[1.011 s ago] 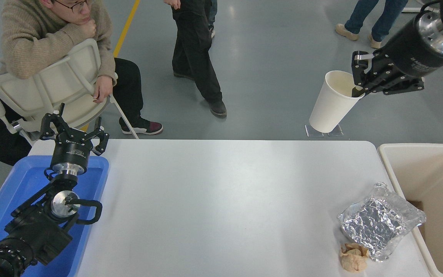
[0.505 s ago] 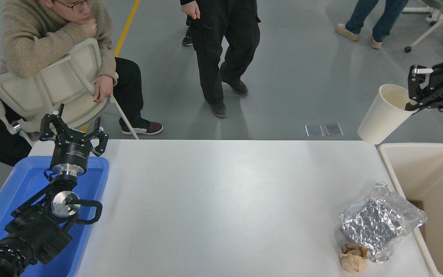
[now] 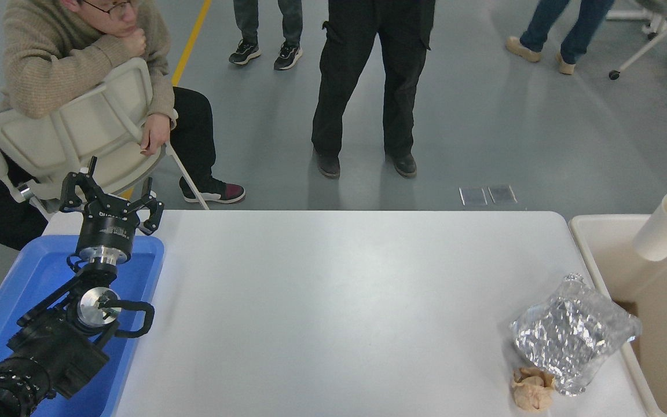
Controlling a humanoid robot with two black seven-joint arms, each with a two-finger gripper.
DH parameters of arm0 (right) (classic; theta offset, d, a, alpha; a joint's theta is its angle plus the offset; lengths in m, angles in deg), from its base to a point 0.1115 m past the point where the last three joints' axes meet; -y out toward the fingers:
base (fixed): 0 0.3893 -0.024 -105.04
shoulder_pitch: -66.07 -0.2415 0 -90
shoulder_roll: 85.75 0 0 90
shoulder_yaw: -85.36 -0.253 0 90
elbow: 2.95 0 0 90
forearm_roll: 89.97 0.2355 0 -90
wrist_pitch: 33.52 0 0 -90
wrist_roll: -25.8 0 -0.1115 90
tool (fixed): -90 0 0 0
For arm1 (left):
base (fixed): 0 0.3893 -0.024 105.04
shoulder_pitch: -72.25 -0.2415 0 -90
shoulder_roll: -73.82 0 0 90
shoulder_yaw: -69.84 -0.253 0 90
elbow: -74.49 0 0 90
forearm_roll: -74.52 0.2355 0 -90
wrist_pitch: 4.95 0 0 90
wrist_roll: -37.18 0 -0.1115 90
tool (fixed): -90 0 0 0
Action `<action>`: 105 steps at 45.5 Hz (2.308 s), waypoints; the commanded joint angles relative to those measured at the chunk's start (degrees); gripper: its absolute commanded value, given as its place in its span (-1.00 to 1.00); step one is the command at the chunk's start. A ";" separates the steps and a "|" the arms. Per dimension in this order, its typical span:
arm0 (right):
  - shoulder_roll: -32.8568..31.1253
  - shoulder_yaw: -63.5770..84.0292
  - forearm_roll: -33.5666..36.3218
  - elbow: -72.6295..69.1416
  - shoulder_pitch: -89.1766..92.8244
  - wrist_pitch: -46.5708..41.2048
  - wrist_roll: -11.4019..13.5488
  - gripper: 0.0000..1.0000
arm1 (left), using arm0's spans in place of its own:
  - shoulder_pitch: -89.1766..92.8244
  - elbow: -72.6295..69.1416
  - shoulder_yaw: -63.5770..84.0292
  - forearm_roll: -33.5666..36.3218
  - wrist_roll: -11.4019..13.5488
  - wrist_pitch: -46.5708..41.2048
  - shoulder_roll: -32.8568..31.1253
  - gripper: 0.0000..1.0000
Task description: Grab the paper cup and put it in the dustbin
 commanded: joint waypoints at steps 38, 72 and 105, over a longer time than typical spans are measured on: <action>19.88 -26.07 0.32 48.85 53.52 14.39 -0.17 -1.00 | 0.00 -0.06 0.00 -0.01 0.00 0.00 0.00 0.98; 20.07 -26.07 -0.03 45.35 51.24 17.38 -0.17 0.30 | 0.00 0.03 0.09 0.07 0.00 0.00 0.00 0.98; 9.51 7.77 0.67 -15.65 -7.47 10.19 0.00 1.00 | 0.00 0.03 0.00 0.08 0.00 0.00 0.00 0.98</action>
